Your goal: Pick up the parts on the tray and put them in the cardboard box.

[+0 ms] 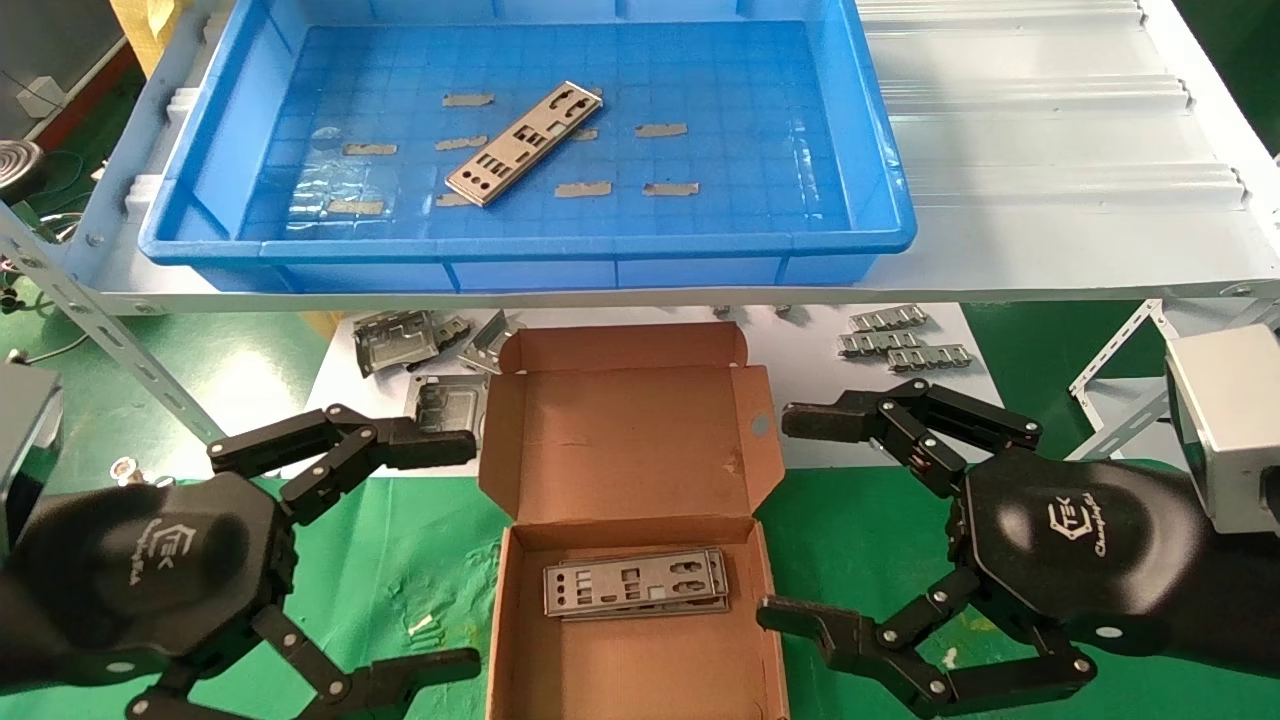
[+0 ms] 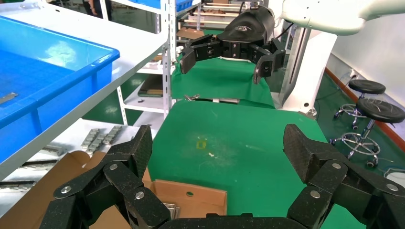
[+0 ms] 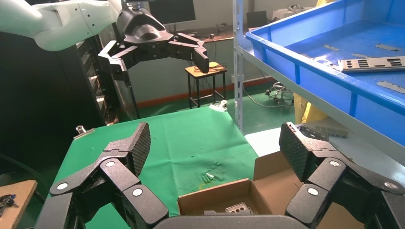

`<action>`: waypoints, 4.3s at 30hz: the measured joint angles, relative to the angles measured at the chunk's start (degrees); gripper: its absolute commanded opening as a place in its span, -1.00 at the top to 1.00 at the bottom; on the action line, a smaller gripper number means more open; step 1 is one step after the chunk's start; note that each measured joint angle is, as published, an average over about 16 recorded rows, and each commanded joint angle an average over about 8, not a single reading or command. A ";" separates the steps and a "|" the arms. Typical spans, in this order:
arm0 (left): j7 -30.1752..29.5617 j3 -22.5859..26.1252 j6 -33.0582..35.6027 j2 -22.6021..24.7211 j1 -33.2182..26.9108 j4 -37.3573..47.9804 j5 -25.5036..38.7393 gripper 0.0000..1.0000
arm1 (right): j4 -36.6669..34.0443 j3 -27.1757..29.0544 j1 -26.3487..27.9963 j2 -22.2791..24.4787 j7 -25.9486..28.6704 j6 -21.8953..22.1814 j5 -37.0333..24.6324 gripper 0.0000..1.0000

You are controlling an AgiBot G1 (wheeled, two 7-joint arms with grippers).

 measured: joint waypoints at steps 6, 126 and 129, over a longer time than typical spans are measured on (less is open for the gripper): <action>0.00 0.00 0.00 0.00 0.00 0.00 0.00 -1.00 | 0.00 0.00 0.00 0.00 0.00 0.00 0.00 1.00; 6.44 18.89 -32.47 41.59 -53.29 72.31 32.95 -1.00 | 0.00 0.00 0.00 0.00 0.00 0.00 0.00 -1.00; 5.29 18.96 -32.19 41.60 -53.29 72.47 33.00 -1.00 | 0.00 0.00 0.00 0.00 0.00 0.00 0.00 -1.00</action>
